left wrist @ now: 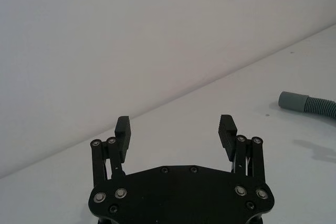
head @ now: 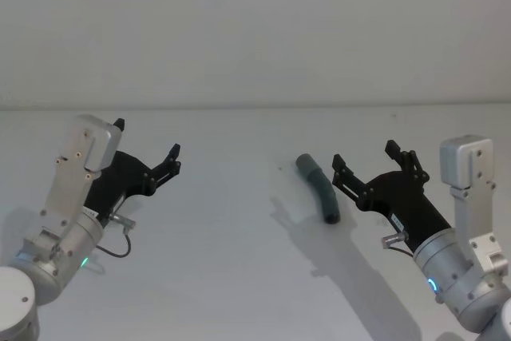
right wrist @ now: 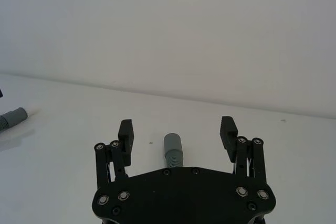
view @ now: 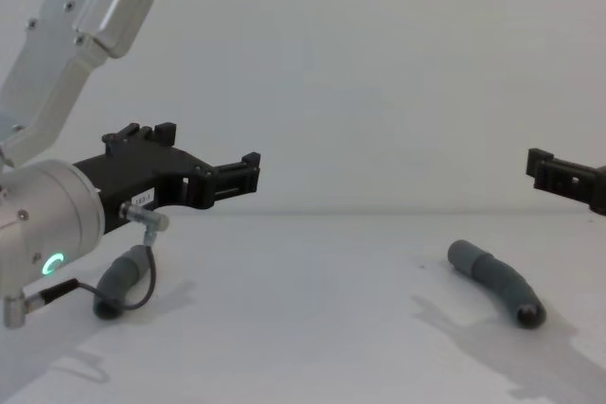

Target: Use both hands to pick up one end of the pipe from the table, align the ends, and insert them.

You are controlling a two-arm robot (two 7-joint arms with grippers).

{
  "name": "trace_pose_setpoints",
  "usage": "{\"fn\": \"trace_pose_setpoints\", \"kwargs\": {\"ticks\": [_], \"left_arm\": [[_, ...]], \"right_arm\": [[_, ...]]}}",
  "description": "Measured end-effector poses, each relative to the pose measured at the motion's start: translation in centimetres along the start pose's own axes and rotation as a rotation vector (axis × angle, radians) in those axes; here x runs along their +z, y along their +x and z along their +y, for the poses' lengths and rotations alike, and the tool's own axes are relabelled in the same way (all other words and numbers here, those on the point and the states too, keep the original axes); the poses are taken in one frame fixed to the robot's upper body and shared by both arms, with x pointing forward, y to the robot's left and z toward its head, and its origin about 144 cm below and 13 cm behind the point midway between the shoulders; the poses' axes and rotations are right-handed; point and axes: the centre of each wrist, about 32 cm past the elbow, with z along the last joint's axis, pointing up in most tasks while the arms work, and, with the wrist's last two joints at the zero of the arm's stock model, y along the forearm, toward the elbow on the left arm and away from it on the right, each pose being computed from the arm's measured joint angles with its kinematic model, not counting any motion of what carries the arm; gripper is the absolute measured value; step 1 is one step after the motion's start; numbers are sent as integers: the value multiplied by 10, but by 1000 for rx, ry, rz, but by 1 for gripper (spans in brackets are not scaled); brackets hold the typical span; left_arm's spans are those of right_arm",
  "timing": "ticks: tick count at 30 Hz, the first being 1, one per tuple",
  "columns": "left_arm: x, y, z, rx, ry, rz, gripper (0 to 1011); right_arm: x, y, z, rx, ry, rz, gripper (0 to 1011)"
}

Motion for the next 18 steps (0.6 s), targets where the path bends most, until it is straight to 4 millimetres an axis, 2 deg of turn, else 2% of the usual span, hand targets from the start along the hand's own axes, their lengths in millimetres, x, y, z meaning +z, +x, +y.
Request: {"fn": "trace_pose_setpoints", "kwargs": {"ticks": [18], "left_arm": [[0,0,0,0,0,0,1002]], "right_arm": [[0,0,0,0,0,0,1002]]}}
